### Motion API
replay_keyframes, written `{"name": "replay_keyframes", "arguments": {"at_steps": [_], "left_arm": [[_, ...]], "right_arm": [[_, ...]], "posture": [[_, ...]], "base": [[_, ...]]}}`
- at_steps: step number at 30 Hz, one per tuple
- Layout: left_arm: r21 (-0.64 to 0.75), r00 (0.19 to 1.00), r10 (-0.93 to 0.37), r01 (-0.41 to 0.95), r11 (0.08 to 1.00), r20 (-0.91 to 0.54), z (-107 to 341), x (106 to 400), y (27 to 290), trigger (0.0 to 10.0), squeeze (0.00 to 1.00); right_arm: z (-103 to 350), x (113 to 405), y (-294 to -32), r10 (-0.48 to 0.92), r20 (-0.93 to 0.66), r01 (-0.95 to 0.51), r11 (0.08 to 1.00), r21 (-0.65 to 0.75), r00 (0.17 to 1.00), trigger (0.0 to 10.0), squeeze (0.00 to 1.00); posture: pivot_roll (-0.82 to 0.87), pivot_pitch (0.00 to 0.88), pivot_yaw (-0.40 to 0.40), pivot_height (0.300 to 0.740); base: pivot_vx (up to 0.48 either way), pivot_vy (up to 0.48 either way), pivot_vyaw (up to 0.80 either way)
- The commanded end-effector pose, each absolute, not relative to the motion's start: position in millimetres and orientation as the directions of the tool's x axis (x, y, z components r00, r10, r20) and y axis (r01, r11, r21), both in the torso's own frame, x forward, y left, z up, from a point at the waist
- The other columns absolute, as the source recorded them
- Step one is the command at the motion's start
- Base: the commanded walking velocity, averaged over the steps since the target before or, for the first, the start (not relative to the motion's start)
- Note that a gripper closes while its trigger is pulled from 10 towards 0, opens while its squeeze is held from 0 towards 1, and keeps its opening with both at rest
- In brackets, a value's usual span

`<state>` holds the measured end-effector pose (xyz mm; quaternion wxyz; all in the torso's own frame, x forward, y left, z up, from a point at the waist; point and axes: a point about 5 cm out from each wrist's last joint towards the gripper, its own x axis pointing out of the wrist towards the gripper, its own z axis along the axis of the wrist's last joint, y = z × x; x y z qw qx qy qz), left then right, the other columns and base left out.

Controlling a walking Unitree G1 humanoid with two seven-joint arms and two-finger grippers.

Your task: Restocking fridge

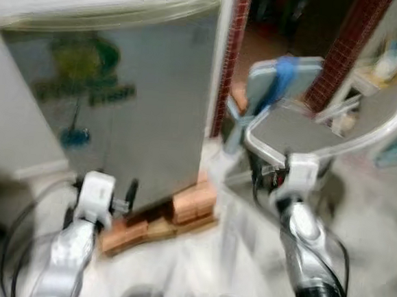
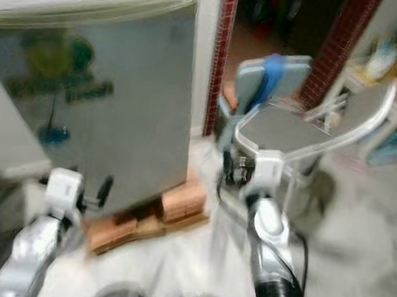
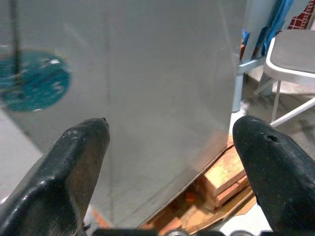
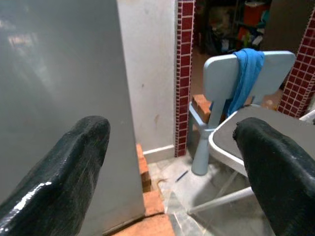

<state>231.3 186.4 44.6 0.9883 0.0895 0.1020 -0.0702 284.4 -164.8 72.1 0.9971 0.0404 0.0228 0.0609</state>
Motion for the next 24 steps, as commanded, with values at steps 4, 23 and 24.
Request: {"name": "replay_keyframes", "arguments": {"at_steps": [4, 23, 24], "left_arm": [[0.177, 0.962, -0.15, 0.193, 0.965, -0.23, 43.0, 228.6, 188.5, 10.0, 0.0], [0.19, 0.956, -0.168, 0.216, 0.958, -0.24, 40.1, 224.5, 192.5, 10.0, 0.0], [0.191, 0.956, -0.168, 0.216, 0.957, -0.241, 39.9, 224.2, 192.5, 10.0, 0.0]], "right_arm": [[75.9, 288.0, -163.6, 0.125, -0.027, -0.124, 0.991, 0.043, 0.992, 10.0, 0.0], [77.4, 292.4, -159.8, 0.135, -0.02, -0.133, 0.989, 0.063, 0.991, 10.0, 0.0], [77.4, 292.2, -159.7, 0.136, -0.019, -0.135, 0.989, 0.063, 0.99, 10.0, 0.0]], "posture": [[0.09, 0.006, -0.035, 0.74], [0.09, 0.002, -0.038, 0.74], [0.09, 0.002, -0.038, 0.74]], "base": [[0.0, 0.428, 0.0], [0.0, 0.427, -0.19], [0.0, 0.428, -0.59]]}}
